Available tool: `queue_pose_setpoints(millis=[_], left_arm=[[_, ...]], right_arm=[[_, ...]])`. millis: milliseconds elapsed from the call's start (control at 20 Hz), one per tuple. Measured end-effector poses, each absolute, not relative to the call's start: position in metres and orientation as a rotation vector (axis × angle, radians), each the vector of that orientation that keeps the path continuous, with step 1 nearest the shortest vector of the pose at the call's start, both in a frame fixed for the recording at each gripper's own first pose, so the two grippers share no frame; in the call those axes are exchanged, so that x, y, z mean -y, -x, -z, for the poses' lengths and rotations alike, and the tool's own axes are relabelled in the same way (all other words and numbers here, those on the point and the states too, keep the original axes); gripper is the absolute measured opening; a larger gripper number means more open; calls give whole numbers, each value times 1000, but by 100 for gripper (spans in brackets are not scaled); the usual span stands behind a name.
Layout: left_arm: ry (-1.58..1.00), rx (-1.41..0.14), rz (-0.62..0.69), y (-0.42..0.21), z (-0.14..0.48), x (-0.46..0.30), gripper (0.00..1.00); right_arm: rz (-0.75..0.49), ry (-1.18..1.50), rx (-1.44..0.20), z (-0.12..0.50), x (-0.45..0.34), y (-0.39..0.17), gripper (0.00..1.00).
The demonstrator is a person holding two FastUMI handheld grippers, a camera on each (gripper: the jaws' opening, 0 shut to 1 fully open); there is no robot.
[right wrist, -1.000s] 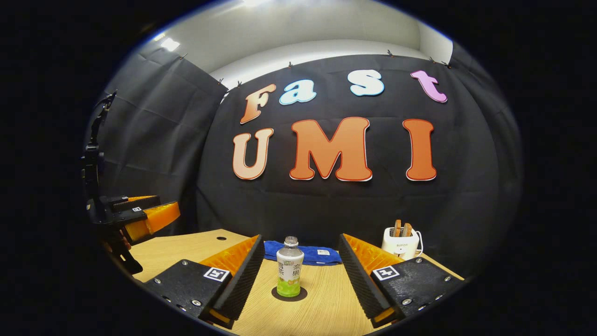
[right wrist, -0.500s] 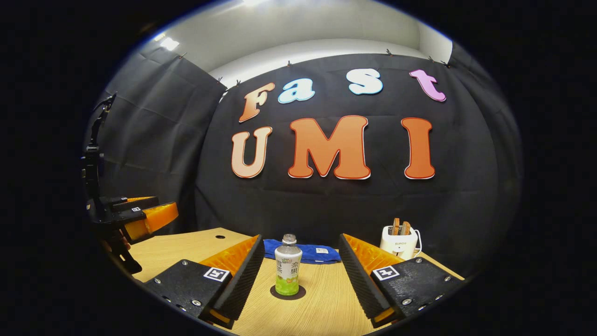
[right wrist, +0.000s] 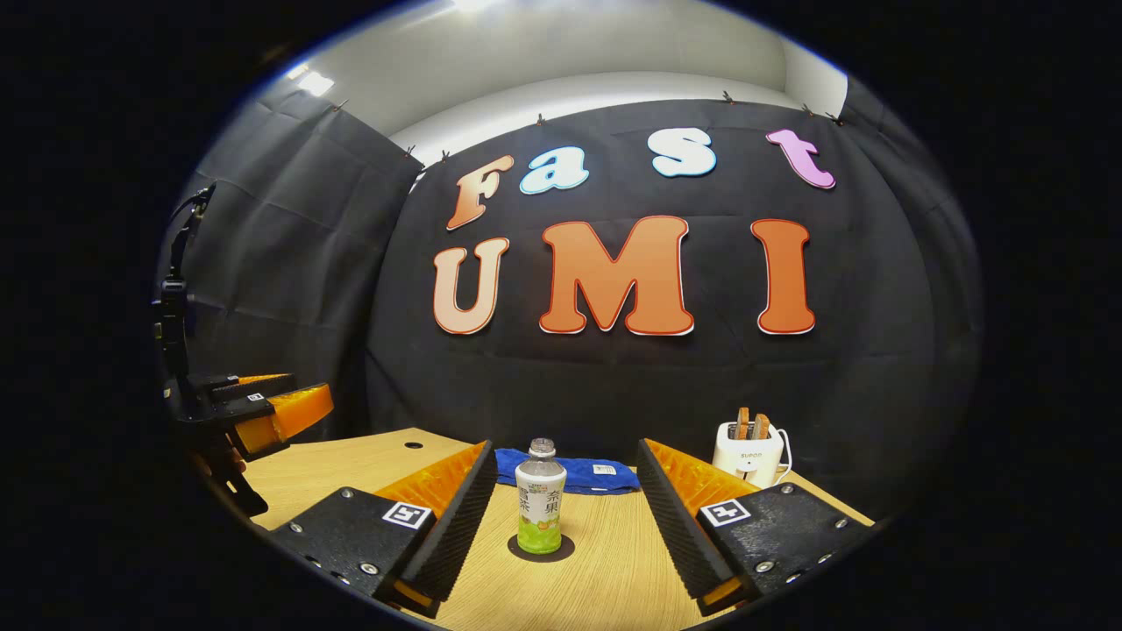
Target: Open the teacup lid with one hand, grasp the water bottle and pour water into the teacup with the other hand; after pouring, place the water bottle on the coaster and then close the teacup lid.
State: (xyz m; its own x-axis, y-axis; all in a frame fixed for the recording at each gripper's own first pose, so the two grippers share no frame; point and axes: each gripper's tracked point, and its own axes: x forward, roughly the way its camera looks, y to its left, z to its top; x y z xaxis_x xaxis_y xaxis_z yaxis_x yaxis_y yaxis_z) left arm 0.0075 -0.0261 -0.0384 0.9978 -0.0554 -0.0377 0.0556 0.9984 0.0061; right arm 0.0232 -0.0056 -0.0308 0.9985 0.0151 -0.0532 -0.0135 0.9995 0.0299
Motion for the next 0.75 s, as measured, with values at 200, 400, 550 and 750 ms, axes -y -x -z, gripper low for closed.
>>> queue_pose_setpoints(millis=[200, 400, 550, 750], left_arm=[[-5, -37, 57, -7, 39, 26, 93], [-5, -38, 57, -5, 38, 26, 93], [-5, -37, 56, -4, 38, 25, 93], [-5, -36, 56, -3, 37, 24, 94]], right_arm=[[-9, -31, -52, 30, 8, -23, 95], [-9, -37, -51, 28, 8, -21, 95], [-11, -35, -52, 29, 6, -21, 95], [-14, -33, -48, 28, 6, -21, 95]])
